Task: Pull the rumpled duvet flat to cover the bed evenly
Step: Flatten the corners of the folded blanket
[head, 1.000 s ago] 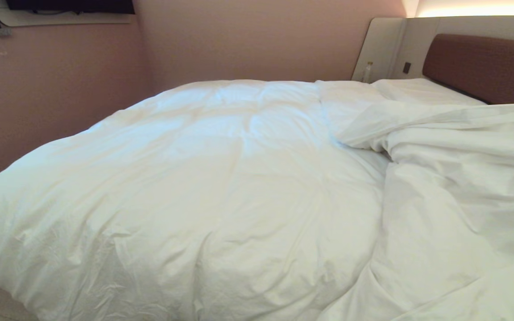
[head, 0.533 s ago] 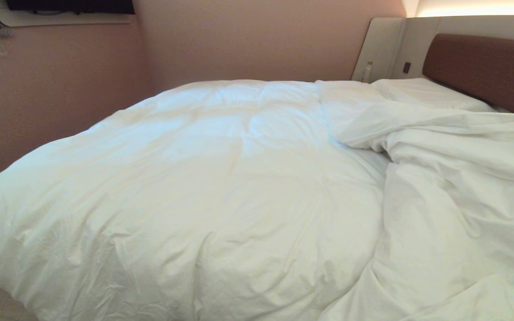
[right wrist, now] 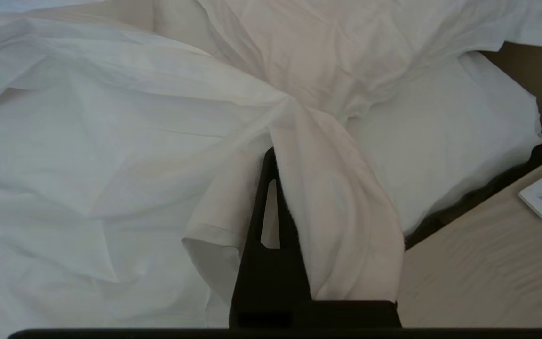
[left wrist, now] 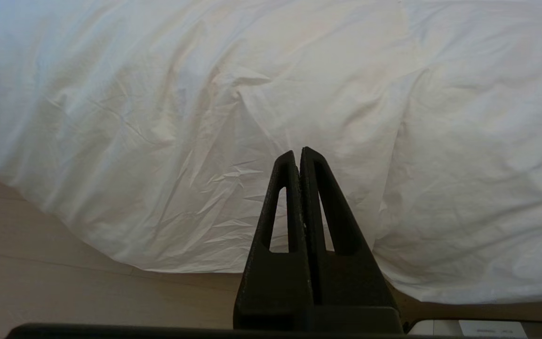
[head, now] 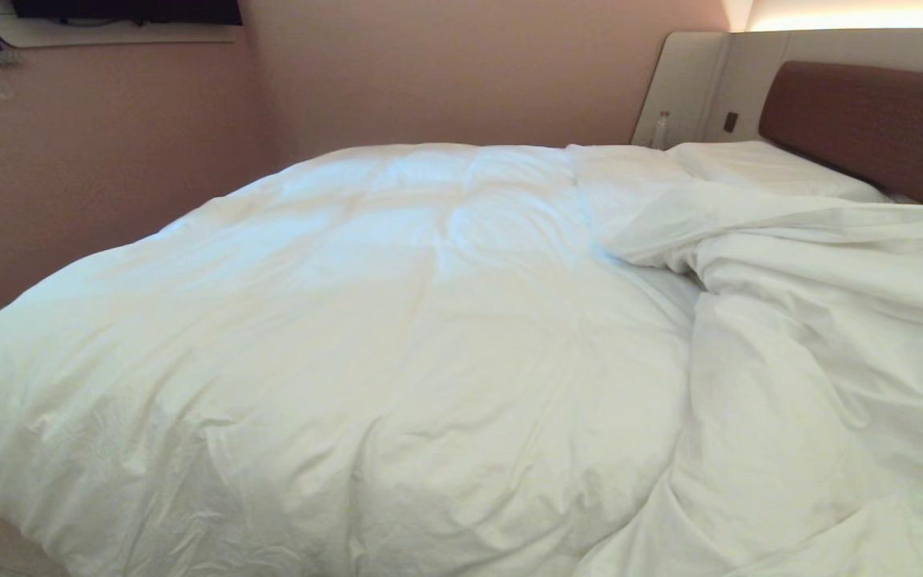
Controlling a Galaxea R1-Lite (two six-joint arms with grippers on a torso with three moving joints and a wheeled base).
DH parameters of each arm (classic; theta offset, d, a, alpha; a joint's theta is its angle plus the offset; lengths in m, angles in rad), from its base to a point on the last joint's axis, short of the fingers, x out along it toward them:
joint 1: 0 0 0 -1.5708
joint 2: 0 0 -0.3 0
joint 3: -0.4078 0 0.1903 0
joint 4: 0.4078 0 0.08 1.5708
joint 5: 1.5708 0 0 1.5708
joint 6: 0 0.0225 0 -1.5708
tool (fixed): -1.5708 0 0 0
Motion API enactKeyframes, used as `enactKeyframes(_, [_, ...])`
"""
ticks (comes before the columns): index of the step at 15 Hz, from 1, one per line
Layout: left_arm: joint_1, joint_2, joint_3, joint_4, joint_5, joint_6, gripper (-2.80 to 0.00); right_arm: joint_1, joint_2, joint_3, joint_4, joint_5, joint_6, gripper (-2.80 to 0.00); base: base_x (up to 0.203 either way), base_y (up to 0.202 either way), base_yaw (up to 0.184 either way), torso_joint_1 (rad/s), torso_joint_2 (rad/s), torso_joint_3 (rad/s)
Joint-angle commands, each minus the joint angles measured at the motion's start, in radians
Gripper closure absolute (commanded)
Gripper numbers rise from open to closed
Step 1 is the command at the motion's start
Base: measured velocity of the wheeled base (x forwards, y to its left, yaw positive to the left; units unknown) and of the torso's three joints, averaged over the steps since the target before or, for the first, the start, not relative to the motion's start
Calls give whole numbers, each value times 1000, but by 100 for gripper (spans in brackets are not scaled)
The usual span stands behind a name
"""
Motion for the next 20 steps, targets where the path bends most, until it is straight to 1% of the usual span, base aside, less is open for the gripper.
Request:
enactKeyframes(1, [0, 0, 0, 0, 0, 0, 0, -2, 25, 2, 1, 2, 1, 0, 0, 0, 0, 0, 0, 0])
enactKeyframes(7, [0, 0, 0, 1, 0, 1, 0, -3, 90, 2, -14, -44, 4, 0, 0, 0, 0, 0, 0, 0])
enactKeyframes(8, [0, 0, 0, 2, 0, 1, 0, -4, 92, 4, -14, -58, 4, 0, 0, 0, 0, 0, 0, 0])
enactKeyframes(11, [0, 0, 0, 1, 0, 3, 0, -13, 103, 5, -32, -137, 3, 0, 0, 0, 0, 0, 0, 0])
enactKeyframes(15, [0, 0, 0, 2, 0, 6, 0, -56, 119, -10, -86, -142, 2, 0, 0, 0, 0, 0, 0, 0])
enactKeyframes(20, [0, 0, 0, 0, 0, 6, 0, -60, 177, -20, -92, -153, 3, 0, 0, 0, 0, 0, 0, 0])
